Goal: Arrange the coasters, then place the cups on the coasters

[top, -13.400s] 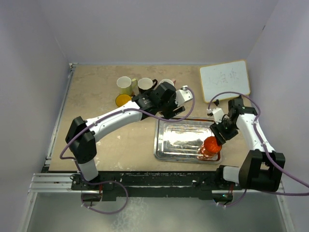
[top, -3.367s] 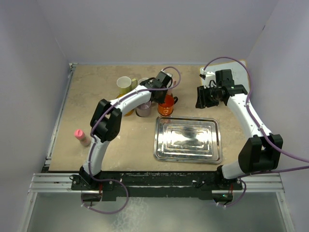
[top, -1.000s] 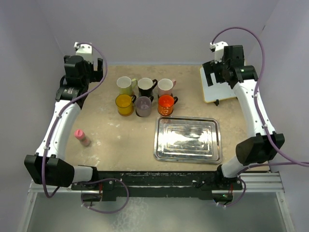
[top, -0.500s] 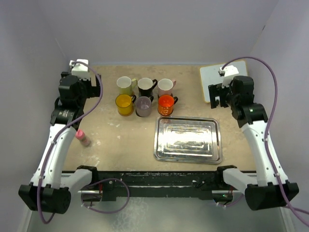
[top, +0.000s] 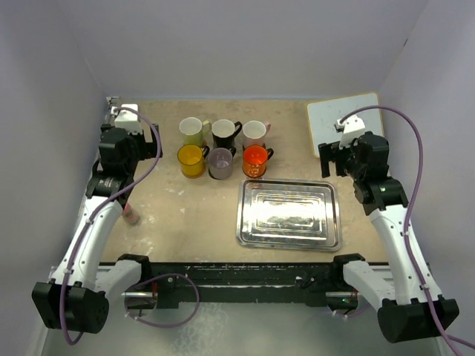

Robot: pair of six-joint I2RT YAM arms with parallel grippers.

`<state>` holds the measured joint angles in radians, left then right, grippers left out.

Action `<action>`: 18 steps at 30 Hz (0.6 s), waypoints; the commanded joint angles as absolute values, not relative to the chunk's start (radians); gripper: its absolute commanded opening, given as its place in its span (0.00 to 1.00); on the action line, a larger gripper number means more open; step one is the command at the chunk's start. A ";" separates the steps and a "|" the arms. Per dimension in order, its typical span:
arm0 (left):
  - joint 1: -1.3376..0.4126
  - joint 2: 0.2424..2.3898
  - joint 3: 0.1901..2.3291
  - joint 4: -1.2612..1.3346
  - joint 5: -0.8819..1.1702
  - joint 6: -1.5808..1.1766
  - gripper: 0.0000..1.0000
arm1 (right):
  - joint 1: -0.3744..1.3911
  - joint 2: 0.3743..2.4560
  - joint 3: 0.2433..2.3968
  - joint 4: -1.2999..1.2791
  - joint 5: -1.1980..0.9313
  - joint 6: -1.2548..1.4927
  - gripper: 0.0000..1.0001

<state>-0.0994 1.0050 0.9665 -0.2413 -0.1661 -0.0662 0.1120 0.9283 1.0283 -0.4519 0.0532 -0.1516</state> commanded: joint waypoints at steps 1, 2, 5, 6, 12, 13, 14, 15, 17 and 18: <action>-0.099 0.945 0.914 -0.134 -0.124 -0.092 0.99 | 0.110 0.893 1.015 -0.389 0.030 -0.146 1.00; -0.100 0.930 0.892 -0.117 -0.110 -0.091 0.99 | 0.110 0.884 1.013 -0.393 0.034 -0.141 1.00; -0.098 0.904 0.880 -0.109 -0.102 -0.071 0.99 | 0.110 0.855 0.996 -0.385 0.036 -0.143 1.00; -0.098 0.900 0.886 -0.118 -0.110 -0.068 0.99 | 0.110 0.847 0.982 -0.386 0.040 -0.143 1.00; -0.076 0.871 0.870 -0.106 -0.068 -0.058 0.99 | 0.110 0.819 0.969 -0.374 0.078 -0.156 1.00; -0.074 0.870 0.871 -0.106 -0.062 -0.057 0.99 | 0.110 0.814 0.968 -0.377 0.080 -0.156 1.00; -0.073 0.868 0.874 -0.107 -0.056 -0.056 0.99 | 0.110 0.811 0.967 -0.378 0.080 -0.156 1.00; -0.071 0.866 0.874 -0.109 -0.051 -0.057 0.99 | 0.110 0.807 0.965 -0.380 0.082 -0.156 1.00; -0.069 0.862 0.872 -0.109 -0.045 -0.055 1.00 | 0.110 0.800 0.962 -0.379 0.084 -0.156 1.00; -0.069 0.861 0.873 -0.109 -0.044 -0.057 1.00 | 0.110 0.799 0.961 -0.379 0.084 -0.157 1.00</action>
